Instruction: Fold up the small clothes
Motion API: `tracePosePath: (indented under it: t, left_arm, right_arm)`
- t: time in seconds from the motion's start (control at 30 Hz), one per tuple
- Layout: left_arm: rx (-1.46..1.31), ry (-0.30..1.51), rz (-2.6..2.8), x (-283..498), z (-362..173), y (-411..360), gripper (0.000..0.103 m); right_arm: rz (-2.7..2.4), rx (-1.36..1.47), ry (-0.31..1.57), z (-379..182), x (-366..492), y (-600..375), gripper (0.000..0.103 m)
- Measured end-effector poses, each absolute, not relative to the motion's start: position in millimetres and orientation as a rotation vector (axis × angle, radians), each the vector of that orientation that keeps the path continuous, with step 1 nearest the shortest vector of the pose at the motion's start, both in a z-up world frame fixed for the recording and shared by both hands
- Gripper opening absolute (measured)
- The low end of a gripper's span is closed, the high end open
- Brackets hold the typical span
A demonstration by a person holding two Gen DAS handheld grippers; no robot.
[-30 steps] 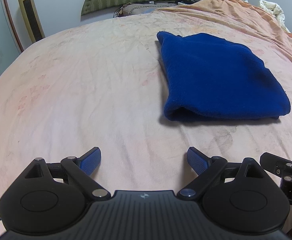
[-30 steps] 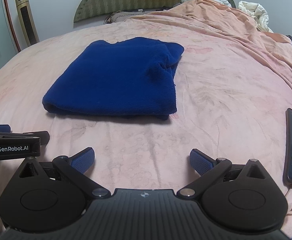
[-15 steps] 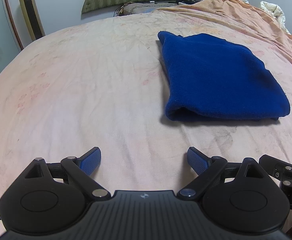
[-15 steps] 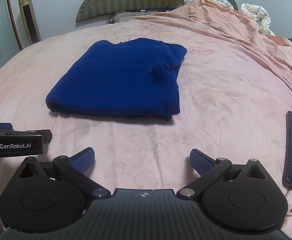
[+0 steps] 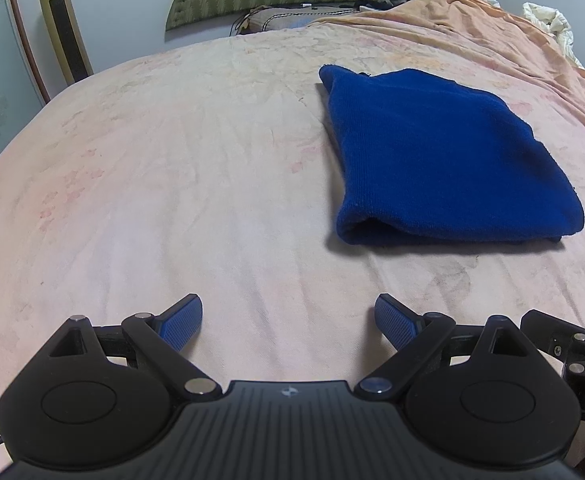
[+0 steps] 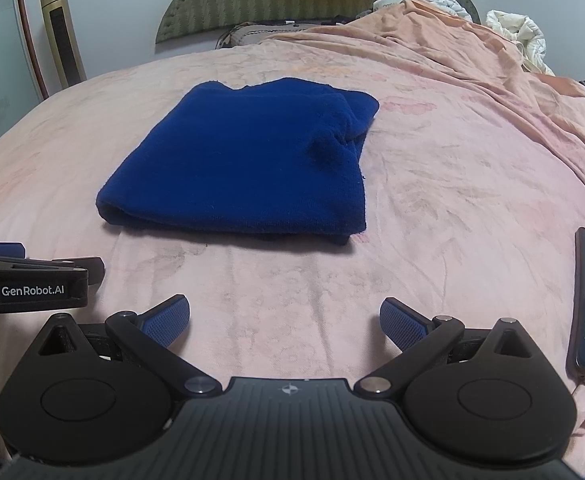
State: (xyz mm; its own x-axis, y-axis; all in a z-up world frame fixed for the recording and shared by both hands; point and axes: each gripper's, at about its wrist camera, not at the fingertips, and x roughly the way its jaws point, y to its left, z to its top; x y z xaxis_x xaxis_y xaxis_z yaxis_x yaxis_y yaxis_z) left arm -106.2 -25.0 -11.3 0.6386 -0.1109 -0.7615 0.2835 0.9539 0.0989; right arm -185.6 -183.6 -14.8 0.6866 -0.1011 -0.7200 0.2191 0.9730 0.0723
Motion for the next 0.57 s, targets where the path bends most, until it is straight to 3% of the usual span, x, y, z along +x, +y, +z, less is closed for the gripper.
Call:
tracePosePath:
  t: [0.57]
  left_arm:
    - [0.230,0.843,-0.239,-104.1,-12.2,-26.4,0.094]
  right_arm:
    - [-0.178,0.159,0.799,-14.0,-183.7,-182.7,0.103]
